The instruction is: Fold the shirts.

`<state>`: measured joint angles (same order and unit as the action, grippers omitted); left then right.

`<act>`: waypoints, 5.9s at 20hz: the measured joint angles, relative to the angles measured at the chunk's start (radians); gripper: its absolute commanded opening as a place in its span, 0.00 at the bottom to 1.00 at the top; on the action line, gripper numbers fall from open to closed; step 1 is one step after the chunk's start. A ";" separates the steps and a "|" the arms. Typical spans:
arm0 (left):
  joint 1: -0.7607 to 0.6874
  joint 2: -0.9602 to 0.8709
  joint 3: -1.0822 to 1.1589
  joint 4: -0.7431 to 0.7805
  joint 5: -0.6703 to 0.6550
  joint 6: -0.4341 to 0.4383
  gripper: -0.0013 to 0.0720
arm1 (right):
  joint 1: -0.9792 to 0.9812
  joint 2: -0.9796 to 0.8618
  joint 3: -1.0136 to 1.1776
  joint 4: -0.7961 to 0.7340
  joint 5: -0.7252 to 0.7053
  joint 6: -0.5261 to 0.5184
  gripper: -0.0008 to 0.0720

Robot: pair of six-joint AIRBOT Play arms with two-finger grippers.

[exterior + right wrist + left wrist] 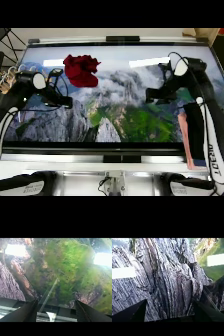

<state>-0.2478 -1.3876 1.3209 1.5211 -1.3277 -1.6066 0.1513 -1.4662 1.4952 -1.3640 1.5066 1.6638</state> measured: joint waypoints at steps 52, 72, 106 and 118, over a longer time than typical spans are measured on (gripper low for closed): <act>0.124 -0.376 0.717 -0.497 0.462 0.102 0.05 | 0.002 0.100 0.012 -0.019 -0.232 -0.060 0.82; -0.310 -0.040 0.254 -0.083 0.089 -0.102 0.91 | 0.001 0.478 -0.307 -0.084 -0.097 0.023 0.94; 0.199 0.082 -0.180 -0.536 0.424 0.115 0.06 | 0.001 -0.071 -0.295 0.225 -0.236 -0.264 0.13; 0.199 0.511 0.543 -0.513 0.437 0.175 0.06 | 0.002 0.631 0.137 0.035 -0.481 -0.309 0.13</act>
<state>-0.0486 -0.8764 1.8641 1.0080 -0.8909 -1.4319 0.1528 -0.8349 1.6325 -1.3289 1.0260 1.3548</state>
